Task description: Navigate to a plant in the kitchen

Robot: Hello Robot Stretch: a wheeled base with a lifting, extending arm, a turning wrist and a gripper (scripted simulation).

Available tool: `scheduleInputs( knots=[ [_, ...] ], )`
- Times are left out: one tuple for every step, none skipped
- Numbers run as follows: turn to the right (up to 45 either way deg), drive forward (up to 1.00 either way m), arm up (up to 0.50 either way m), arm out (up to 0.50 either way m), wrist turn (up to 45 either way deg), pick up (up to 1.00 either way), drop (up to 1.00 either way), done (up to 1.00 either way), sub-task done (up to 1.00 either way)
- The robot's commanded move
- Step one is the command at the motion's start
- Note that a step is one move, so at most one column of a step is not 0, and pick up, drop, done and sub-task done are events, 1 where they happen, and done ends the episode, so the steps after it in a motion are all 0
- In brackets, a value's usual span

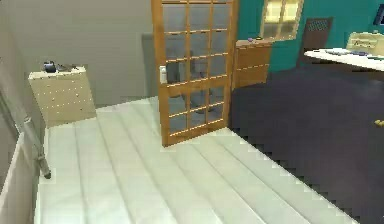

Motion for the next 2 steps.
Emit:
scheduleInputs(
  knots=[
    [45.0, 0.00, 0.00, 0.00, 0.0, 0.00, 0.00, 0.00, 0.00],
    [6.0, 0.00, 0.00, 0.00, 0.0, 0.00, 0.00, 0.00, 0.00]
  ],
)
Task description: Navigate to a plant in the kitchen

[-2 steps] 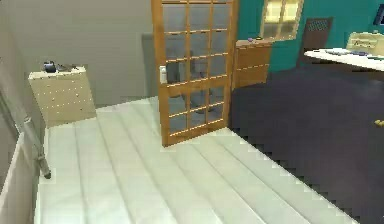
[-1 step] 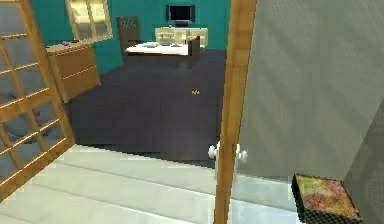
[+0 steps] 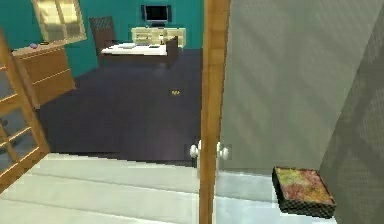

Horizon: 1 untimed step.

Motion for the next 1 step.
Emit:
scheduleInputs(
  knots=[
    [0.0, 0.20, 0.00, 0.00, 0.0, 0.00, 0.00, 0.00, 0.00]
  ],
)
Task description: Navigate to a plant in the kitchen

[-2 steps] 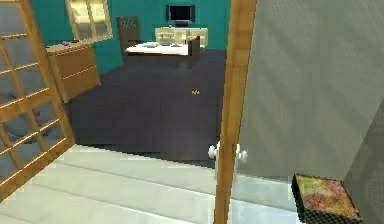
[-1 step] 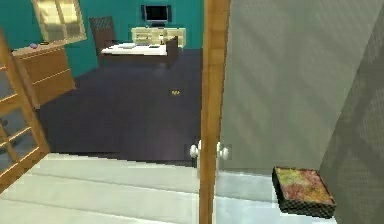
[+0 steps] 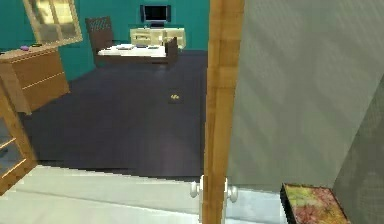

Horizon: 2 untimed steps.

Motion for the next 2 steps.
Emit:
scheduleInputs(
  knots=[
    [-45.0, 0.00, 0.00, 0.00, 0.0, 0.00, 0.00, 0.00, 0.00],
    [-15.0, 0.00, 0.00, 0.00, 0.0, 0.00, 0.00, 0.00, 0.00]
  ],
)
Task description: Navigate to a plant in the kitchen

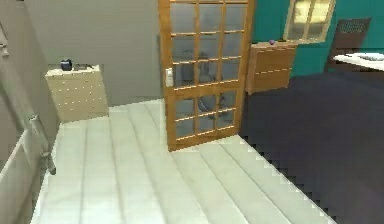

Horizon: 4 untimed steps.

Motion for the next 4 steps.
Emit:
scheduleInputs(
  knots=[
    [0.0, 0.25, 0.00, 0.00, 0.0, 0.00, 0.00, 0.00, 0.00],
    [-21.0, 0.00, 0.00, 0.00, 0.0, 0.00, 0.00, 0.00, 0.00],
    [0.0, 0.30, 0.00, 0.00, 0.0, 0.00, 0.00, 0.00, 0.00],
    [45.0, 0.00, 0.00, 0.00, 0.0, 0.00, 0.00, 0.00, 0.00]
  ],
)
